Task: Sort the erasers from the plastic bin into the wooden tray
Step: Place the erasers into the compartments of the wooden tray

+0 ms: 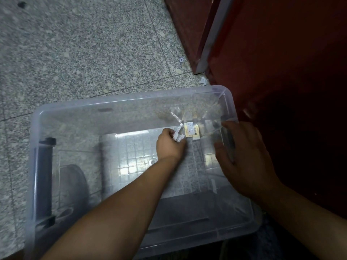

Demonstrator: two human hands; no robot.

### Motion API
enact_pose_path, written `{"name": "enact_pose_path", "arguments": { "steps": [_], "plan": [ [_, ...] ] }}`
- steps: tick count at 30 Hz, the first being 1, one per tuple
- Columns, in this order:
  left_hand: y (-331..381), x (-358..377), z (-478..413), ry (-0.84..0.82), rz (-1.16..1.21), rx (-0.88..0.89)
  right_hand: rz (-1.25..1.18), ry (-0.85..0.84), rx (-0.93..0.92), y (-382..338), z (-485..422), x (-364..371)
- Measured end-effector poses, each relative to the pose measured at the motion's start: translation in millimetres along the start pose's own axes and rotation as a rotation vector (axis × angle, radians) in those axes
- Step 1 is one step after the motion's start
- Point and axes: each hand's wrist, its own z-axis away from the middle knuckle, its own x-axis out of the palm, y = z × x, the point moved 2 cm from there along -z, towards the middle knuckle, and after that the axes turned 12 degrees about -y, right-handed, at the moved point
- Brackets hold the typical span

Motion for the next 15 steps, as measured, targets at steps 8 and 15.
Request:
{"name": "enact_pose_path", "arguments": {
  "steps": [8, 15],
  "plan": [
    [-3, -1, -5, -0.187, 0.450, -0.164, -0.009, 0.019, -0.013, 1, -1, 1],
    [17, 19, -7, -0.089, 0.561, -0.210, -0.025, 0.010, 0.007, -2, -1, 0]
  ]
}}
